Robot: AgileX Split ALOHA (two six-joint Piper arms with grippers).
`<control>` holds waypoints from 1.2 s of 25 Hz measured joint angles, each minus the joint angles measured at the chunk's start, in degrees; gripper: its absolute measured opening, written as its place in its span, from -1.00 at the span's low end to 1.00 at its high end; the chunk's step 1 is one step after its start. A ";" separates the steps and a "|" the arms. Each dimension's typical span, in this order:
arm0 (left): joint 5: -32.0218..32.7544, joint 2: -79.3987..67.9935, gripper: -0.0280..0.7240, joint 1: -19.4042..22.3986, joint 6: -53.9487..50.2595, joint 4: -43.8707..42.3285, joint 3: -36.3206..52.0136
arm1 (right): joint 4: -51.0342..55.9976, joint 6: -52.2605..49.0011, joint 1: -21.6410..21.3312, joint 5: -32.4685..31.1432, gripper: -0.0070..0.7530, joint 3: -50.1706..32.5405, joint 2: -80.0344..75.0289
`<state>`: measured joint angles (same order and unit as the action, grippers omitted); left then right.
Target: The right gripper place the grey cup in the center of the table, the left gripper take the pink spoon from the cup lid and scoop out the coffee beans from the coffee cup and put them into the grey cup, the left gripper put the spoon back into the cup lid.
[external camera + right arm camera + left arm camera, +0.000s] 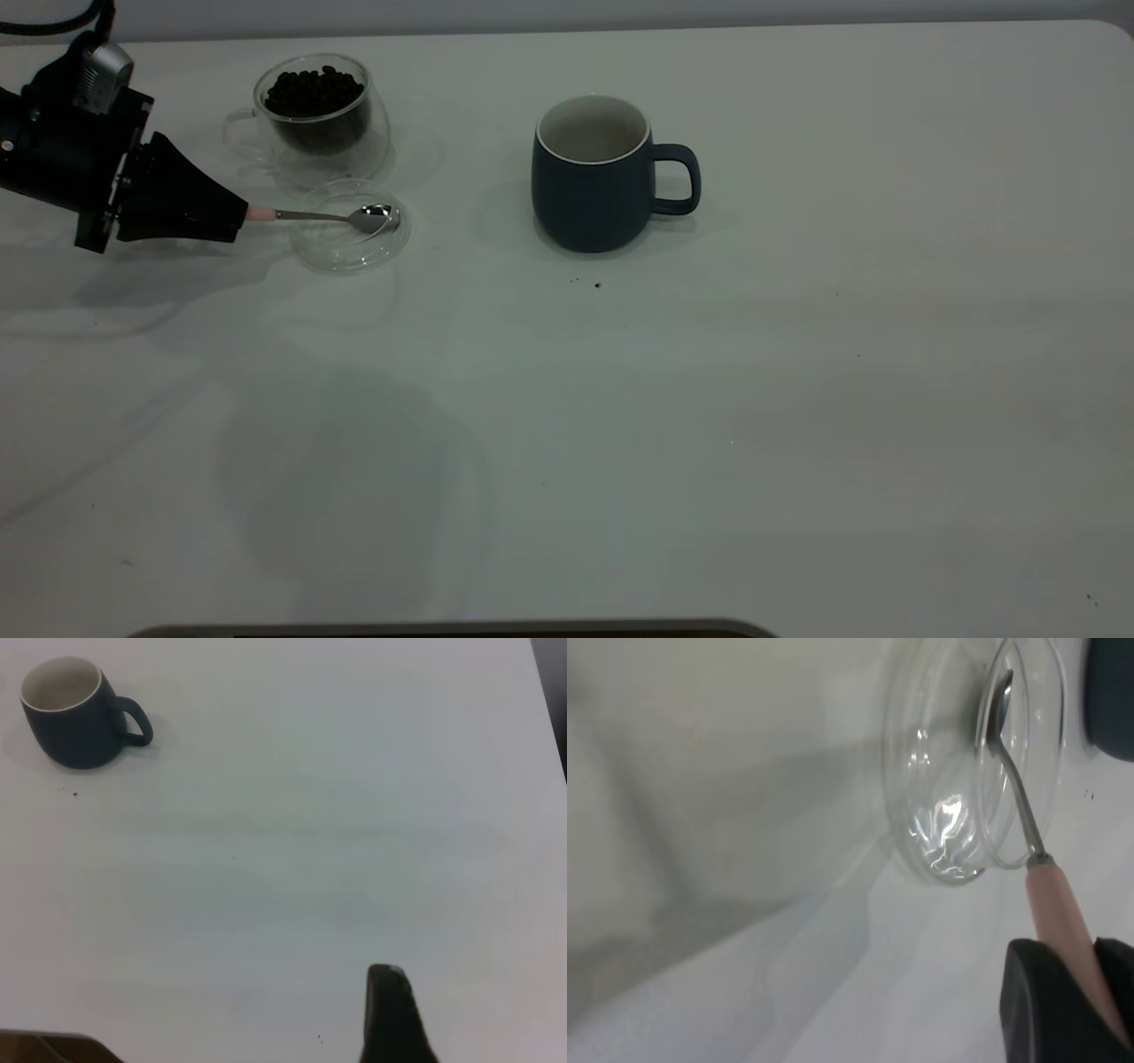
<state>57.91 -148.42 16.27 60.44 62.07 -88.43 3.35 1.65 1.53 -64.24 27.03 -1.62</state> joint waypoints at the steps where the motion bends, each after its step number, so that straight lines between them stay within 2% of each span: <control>1: 0.00 0.00 -0.60 0.00 -0.16 0.00 0.00 | 0.00 0.00 0.00 0.00 0.35 0.00 0.00; 5: -0.18 0.00 -0.50 0.00 -0.84 -0.15 0.00 | 0.00 0.00 0.00 0.00 0.35 0.00 0.00; 12: -1.60 0.00 0.16 0.55 -3.31 -0.27 0.00 | 0.00 0.00 0.00 0.00 0.35 0.00 0.00; 15: -1.65 0.00 0.35 1.35 -3.54 -0.22 0.00 | 0.00 0.00 0.00 0.00 0.35 0.00 0.00; 22: -0.46 0.75 0.43 5.47 -5.87 -0.47 0.00 | 0.00 0.00 0.00 0.00 0.35 0.00 0.00; 26: 3.57 6.76 0.43 8.04 -9.01 -0.89 0.00 | 0.00 0.00 0.00 0.00 0.35 0.00 0.00; 30: 7.40 16.00 0.43 7.95 -11.48 -1.53 0.00 | 0.00 0.00 0.00 0.00 0.35 0.00 0.00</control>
<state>65.32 -132.42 24.22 48.96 60.54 -88.43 3.35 1.65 1.53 -64.24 27.03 -1.62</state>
